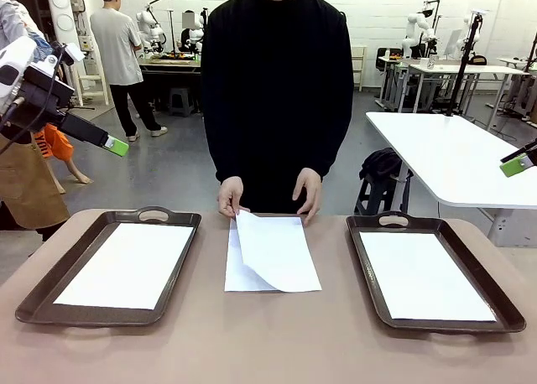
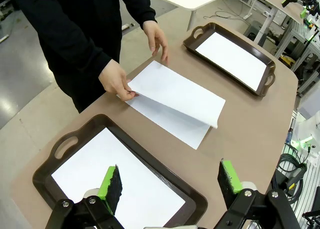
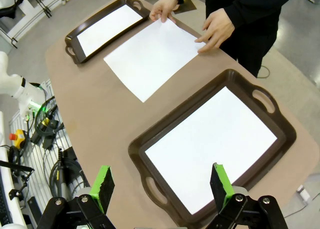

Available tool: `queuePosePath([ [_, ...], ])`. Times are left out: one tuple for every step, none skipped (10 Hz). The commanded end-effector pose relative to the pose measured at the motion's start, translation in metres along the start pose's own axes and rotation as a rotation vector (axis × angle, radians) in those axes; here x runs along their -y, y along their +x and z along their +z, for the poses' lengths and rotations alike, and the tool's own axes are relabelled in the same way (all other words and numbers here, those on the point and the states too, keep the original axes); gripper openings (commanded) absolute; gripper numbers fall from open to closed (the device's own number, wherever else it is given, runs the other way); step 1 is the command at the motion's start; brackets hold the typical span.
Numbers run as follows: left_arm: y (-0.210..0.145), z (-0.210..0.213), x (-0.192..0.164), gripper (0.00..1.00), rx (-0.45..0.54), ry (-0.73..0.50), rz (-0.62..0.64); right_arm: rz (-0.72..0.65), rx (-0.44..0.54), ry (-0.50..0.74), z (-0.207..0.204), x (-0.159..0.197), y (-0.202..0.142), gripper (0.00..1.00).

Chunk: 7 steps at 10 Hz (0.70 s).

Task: Sort the A4 documents.
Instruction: Receive the A4 Paper.

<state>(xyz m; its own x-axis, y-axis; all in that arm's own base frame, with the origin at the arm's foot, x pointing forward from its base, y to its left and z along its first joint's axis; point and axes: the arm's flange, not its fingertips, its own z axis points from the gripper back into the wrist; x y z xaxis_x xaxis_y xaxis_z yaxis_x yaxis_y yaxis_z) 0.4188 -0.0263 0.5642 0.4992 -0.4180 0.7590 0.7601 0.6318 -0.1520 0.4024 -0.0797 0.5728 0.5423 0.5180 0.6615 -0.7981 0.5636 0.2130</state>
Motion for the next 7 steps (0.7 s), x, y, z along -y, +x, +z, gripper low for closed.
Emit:
queuePosePath([
  [-0.0002,0.0002,-0.0001,1.0,0.001,0.0,0.0,0.0,0.001,-0.002,-0.0009,0.0003,-0.0002,1.0],
  [-0.0002,0.0002,-0.0001,1.0,0.001,0.0,0.0,0.0,0.001,-0.002,-0.0009,0.0003,-0.0002,1.0],
  [-0.0002,0.0002,-0.0001,1.0,0.001,0.0,0.0,0.0,0.001,-0.002,-0.0009,0.0003,-0.0002,1.0],
  [-0.0002,0.0002,-0.0001,1.0,0.001,0.0,0.0,0.0,0.001,-0.002,-0.0009,0.0003,-0.0002,1.0],
  [-0.0002,0.0002,-0.0001,1.0,0.001,0.0,0.0,0.0,0.001,-0.002,-0.0009,0.0003,-0.0002,1.0],
  [-0.0002,0.0002,-0.0001,1.0,0.001,0.0,0.0,0.0,0.001,-0.002,-0.0009,0.0003,-0.0002,1.0],
  [-0.0002,0.0002,-0.0001,1.0,0.001,0.0,0.0,0.0,0.001,-0.002,-0.0009,0.0003,-0.0002,1.0],
])
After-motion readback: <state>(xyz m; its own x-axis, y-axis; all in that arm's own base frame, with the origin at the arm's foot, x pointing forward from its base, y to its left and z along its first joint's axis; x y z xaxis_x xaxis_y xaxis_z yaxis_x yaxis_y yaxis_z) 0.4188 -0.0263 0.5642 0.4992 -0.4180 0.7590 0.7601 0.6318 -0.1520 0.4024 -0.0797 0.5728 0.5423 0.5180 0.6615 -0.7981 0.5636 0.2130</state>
